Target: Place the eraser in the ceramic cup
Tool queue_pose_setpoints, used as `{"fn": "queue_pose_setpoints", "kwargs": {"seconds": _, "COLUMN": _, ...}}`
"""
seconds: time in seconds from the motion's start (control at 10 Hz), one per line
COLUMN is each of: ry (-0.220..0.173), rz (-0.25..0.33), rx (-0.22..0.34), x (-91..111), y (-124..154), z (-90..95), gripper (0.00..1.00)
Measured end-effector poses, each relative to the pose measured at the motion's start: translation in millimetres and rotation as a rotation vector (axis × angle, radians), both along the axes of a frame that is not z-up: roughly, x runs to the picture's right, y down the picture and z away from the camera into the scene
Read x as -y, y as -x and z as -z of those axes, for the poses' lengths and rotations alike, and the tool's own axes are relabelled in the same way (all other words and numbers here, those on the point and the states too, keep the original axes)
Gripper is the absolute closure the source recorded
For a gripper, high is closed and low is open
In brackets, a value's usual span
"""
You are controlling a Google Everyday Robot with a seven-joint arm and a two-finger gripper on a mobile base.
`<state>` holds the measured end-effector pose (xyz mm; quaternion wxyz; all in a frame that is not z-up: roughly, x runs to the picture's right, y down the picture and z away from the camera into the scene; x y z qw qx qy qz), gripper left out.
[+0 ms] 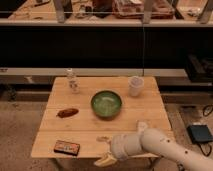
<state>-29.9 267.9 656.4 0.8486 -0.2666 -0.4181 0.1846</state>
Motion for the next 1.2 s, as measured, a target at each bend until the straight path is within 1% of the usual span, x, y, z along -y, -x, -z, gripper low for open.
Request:
{"fn": "queue_pose_setpoints", "kwargs": {"seconds": 0.1, "ry": -0.024, "rz": -0.021, "rx": -0.029, "x": 0, "y": 0, "z": -19.4, "gripper": 0.35}}
{"fn": "queue_pose_setpoints", "kwargs": {"seconds": 0.2, "ry": -0.041, "rz": -0.034, "rx": -0.045, "x": 1, "y": 0, "z": -31.0, "gripper": 0.35}}
{"fn": "queue_pose_setpoints", "kwargs": {"seconds": 0.3, "ry": -0.053, "rz": -0.042, "rx": -0.056, "x": 1, "y": -1, "z": -38.4, "gripper": 0.35}}
{"fn": "queue_pose_setpoints", "kwargs": {"seconds": 0.6, "ry": -0.053, "rz": -0.04, "rx": -0.057, "x": 0, "y": -1, "z": -39.0, "gripper": 0.35}}
{"fn": "queue_pose_setpoints", "kwargs": {"seconds": 0.7, "ry": -0.052, "rz": -0.027, "rx": -0.05, "x": -4, "y": 2, "z": -39.1, "gripper": 0.35}}
{"fn": "queue_pose_setpoints", "kwargs": {"seconds": 0.8, "ry": -0.058, "rz": 0.006, "rx": -0.028, "x": -11, "y": 12, "z": -40.5, "gripper": 0.35}}
{"fn": "queue_pose_setpoints", "kwargs": {"seconds": 0.9, "ry": -0.078, "rz": 0.044, "rx": -0.013, "x": -15, "y": 22, "z": -46.1, "gripper": 0.35}}
{"fn": "queue_pose_setpoints", "kwargs": {"seconds": 1.0, "ry": -0.112, "rz": 0.077, "rx": -0.015, "x": -11, "y": 30, "z": -57.2, "gripper": 0.35}}
{"fn": "queue_pose_setpoints", "kwargs": {"seconds": 1.1, "ry": -0.135, "rz": 0.091, "rx": -0.021, "x": -5, "y": 34, "z": -66.1, "gripper": 0.35}}
{"fn": "queue_pose_setpoints", "kwargs": {"seconds": 1.2, "ry": -0.152, "rz": 0.093, "rx": -0.029, "x": 1, "y": 36, "z": -72.9, "gripper": 0.35}}
